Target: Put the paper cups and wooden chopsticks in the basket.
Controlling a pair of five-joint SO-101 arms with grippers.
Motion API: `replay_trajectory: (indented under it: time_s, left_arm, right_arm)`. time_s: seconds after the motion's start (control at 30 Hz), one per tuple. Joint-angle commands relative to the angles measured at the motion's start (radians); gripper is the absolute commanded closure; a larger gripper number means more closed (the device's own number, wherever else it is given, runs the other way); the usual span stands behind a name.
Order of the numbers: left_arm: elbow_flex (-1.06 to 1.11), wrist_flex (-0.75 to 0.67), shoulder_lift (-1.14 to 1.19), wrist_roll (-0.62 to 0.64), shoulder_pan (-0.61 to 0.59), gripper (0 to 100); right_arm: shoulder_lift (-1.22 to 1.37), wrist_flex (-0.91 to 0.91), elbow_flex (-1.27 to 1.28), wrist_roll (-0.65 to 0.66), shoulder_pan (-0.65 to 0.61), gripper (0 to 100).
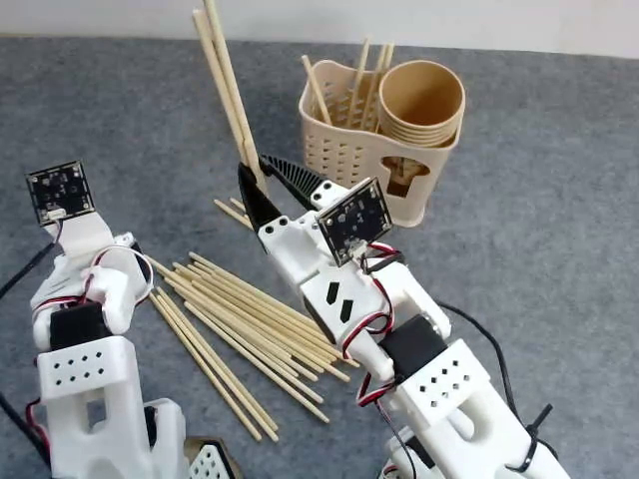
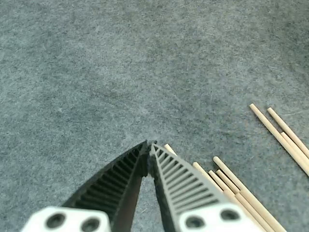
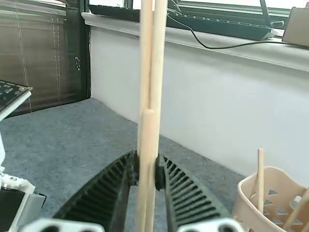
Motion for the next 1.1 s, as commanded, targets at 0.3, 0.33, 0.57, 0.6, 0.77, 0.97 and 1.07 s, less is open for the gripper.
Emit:
replay_trajectory:
  time_s: [0.3,0.33,0.57,0.6,0.77,0.97,1.07]
  left_arm:
    - [-0.012,-0.02,-0.021,0.003,-0.012,97]
    - [-0.012,-0.02,-0.021,0.003,-0.012,97]
    - [-0.012,-0.02,-0.021,0.003,-0.012,97]
    - [-0.012,-0.02,-0.021,0.003,-0.012,97]
    - [-0.012,-0.02,-0.021,0.003,-0.012,97]
    - [-0.01,-0.02,-0.021,0.003,-0.012,97]
    - [-0.01,-0.02,-0.021,0.003,-0.012,97]
  right_arm:
    - [-0.027,-0.031,-0.131,-0.009,0.119,99.3]
    - [-0.027,-0.031,-0.143,-0.009,0.128,99.3]
    - [-0.024,-0.033,-0.252,-0.009,0.179,99.3]
    - [-0.024,-0.036,-0.269,-0.009,0.186,99.3]
    - [-0.013,-0.205,-0.302,-0.009,0.208,99.3]
    - [0.168,-0.308,-0.412,-0.006,0.257,99.3]
    - [0.282,-0.309,-0.524,-0.009,0.303,99.3]
